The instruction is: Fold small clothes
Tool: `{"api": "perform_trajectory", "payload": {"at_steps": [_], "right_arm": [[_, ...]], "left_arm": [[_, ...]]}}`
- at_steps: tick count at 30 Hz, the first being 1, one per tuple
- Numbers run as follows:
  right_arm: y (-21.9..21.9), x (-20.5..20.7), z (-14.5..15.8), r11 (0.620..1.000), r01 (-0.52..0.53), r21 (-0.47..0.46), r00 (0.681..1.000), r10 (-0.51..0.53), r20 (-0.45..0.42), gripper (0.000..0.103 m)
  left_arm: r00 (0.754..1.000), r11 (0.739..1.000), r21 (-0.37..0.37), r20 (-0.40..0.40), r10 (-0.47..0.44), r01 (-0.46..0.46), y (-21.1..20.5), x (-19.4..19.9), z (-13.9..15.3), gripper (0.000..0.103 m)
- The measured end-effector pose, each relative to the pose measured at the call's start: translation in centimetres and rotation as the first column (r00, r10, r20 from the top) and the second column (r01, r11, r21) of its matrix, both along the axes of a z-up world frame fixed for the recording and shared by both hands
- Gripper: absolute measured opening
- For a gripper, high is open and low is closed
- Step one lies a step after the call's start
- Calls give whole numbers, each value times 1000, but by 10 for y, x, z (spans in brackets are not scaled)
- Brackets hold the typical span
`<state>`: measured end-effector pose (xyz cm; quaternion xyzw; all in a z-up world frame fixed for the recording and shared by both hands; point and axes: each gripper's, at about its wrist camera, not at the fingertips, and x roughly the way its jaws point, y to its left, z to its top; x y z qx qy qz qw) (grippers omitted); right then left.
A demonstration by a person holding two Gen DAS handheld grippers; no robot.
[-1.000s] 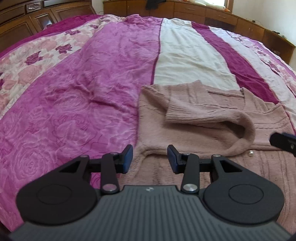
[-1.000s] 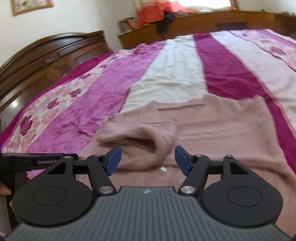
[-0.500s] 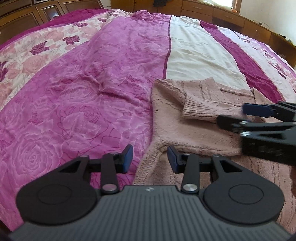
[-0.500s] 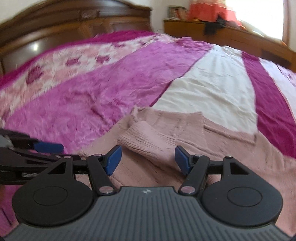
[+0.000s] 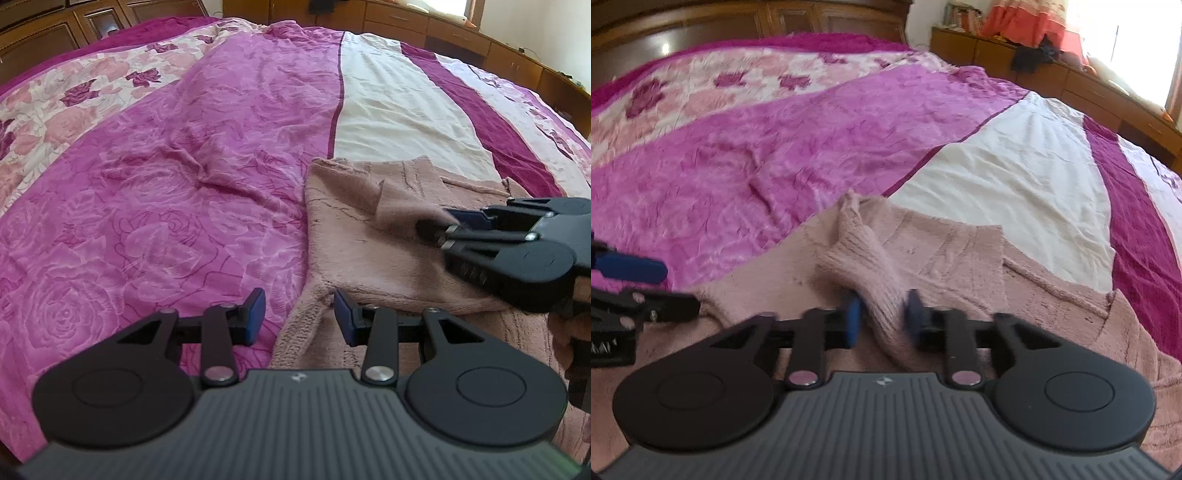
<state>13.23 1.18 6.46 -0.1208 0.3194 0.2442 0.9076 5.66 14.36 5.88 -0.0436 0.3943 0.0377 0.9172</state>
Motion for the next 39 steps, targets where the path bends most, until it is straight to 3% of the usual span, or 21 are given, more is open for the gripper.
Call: {"api": "perform_trajectory", "payload": {"at_steps": [2, 8, 18, 27, 34, 38, 39], "right_arm": [[-10, -2, 9, 999, 18, 51, 1000, -19, 13, 10], [-47, -5, 42, 983, 112, 144, 987, -127, 103, 8], [-149, -27, 76, 900, 326, 291, 916, -376, 138, 7], [-222, -55, 36, 830, 480, 284, 861, -508, 26, 7], [-246, -72, -8, 779, 557, 289, 830, -539, -146, 9], [-255, -82, -18, 793, 555, 251, 831, -518, -203, 12], [-257, -86, -17, 804, 544, 242, 838, -505, -206, 19]], "left_arm": [[1000, 1000, 2, 2, -7, 7, -2, 0, 0, 43], [1000, 1000, 2, 4, -18, 18, -10, 2, 1, 43], [999, 1000, 9, 25, -21, 21, -16, 5, 8, 43], [999, 999, 27, 30, -31, 30, -26, 7, 10, 43], [999, 998, 49, 33, -39, 38, -35, 10, 10, 43], [998, 997, 62, 43, -42, 40, -37, 11, 12, 43], [998, 997, 65, 45, -43, 40, -37, 13, 12, 43]]}}
